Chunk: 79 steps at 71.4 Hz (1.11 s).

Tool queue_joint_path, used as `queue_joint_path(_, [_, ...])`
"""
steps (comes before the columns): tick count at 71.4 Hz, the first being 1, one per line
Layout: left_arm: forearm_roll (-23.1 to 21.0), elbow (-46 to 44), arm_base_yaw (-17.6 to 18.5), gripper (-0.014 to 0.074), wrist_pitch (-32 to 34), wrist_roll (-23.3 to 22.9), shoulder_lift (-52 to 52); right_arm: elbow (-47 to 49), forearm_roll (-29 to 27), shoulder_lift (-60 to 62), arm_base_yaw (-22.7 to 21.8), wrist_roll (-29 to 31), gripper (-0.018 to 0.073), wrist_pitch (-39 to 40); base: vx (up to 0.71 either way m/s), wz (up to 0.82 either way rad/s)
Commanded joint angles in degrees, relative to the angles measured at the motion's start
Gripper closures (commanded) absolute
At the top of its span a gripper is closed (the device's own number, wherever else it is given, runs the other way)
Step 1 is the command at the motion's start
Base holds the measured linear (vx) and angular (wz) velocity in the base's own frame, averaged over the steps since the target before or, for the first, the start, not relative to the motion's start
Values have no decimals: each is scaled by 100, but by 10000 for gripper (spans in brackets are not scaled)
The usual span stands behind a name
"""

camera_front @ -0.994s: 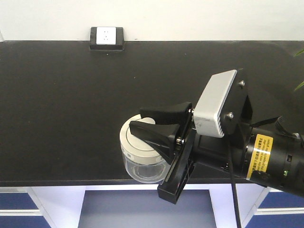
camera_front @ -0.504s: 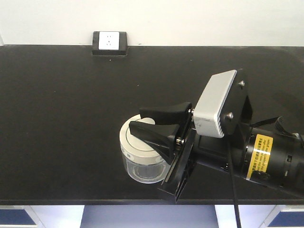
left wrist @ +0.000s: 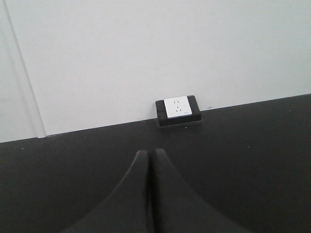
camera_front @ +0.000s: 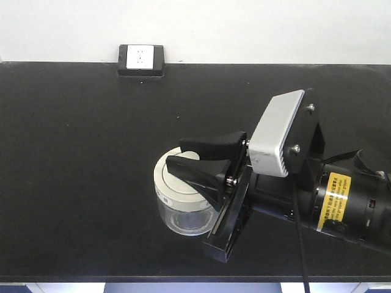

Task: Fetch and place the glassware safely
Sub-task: 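Hold the jar steady above the countertop with the right gripper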

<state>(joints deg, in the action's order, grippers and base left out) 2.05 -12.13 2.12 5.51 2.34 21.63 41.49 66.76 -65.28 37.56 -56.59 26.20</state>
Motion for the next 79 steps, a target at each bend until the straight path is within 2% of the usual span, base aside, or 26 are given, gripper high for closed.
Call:
queue_joint_path(1, [-24, -170, 6, 603, 408, -48, 24, 189, -204, 152, 1, 38, 559, 299, 5, -1])
queue_joint_path(79, [-24, -170, 6, 603, 408, -48, 32, 189, -204, 146, 1, 38, 559, 298, 4, 0])
